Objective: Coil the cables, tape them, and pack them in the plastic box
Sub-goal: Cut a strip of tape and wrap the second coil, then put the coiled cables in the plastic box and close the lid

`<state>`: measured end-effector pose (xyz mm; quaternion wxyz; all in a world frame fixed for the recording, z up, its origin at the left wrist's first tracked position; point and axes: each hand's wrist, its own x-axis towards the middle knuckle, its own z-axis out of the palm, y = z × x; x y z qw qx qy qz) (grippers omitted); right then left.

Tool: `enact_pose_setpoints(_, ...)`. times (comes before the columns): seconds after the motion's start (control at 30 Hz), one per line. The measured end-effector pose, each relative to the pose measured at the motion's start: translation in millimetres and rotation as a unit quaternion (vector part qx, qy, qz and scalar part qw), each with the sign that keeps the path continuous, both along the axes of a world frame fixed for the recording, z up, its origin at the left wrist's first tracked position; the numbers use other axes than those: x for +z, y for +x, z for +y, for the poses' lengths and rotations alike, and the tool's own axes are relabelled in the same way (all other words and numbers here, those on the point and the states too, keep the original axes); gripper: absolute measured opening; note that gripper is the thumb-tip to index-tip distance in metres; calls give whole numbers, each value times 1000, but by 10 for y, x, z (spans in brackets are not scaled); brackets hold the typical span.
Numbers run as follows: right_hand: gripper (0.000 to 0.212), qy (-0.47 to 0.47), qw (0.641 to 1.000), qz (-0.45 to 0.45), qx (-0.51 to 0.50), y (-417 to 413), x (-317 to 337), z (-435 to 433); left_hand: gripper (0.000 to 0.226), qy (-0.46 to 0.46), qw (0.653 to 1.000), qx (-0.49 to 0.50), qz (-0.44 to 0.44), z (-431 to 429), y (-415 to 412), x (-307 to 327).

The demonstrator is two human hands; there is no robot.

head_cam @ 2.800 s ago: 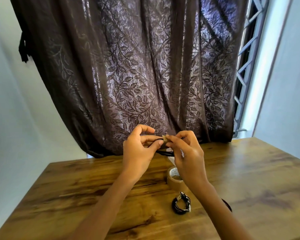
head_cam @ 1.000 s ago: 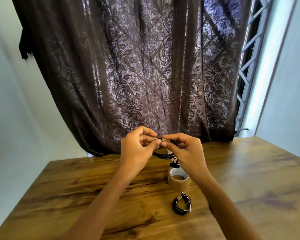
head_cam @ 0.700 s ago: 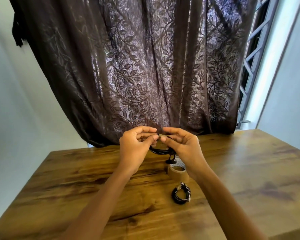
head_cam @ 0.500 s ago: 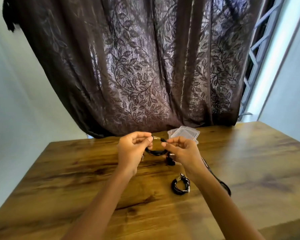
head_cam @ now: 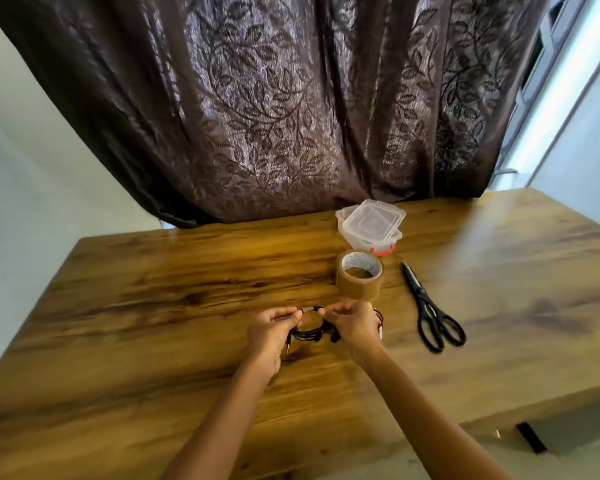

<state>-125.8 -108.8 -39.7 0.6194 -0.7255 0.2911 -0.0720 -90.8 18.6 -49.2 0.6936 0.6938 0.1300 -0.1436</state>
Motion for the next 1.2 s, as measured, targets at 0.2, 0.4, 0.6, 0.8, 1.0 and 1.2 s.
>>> enact_pose_setpoints(0.2, 14, -36, 999, 31, 7, 77, -181, 36, 7, 68, 997, 39, -10, -32, 17, -222)
enact_pose_setpoints(0.4, 5, -91, 995, 34, 38, 124, -242, 75, 5, 146, 987, 56, -43, -42, 52, -281)
enact_pose_setpoints(0.6, 22, -207, 972, 27, 109, 116, -257, 81, 12, 226, 971, 30, -68, -43, 115, -303)
enact_pose_setpoints(0.8, 23, -241, 960, -5, 142, 157, -124, 27, 8, 249, 966, -4, -70, -15, 225, -234)
enact_pose_setpoints(1.0, 14, -215, 973, -80, 38, 421, 240, -286, 3, 244, 961, -36, -121, -172, 585, 121)
enact_pose_setpoints(1.2, 19, -236, 966, -50, -93, 897, 335, -899, 11, 221, 958, -107, -146, -617, 1100, 340)
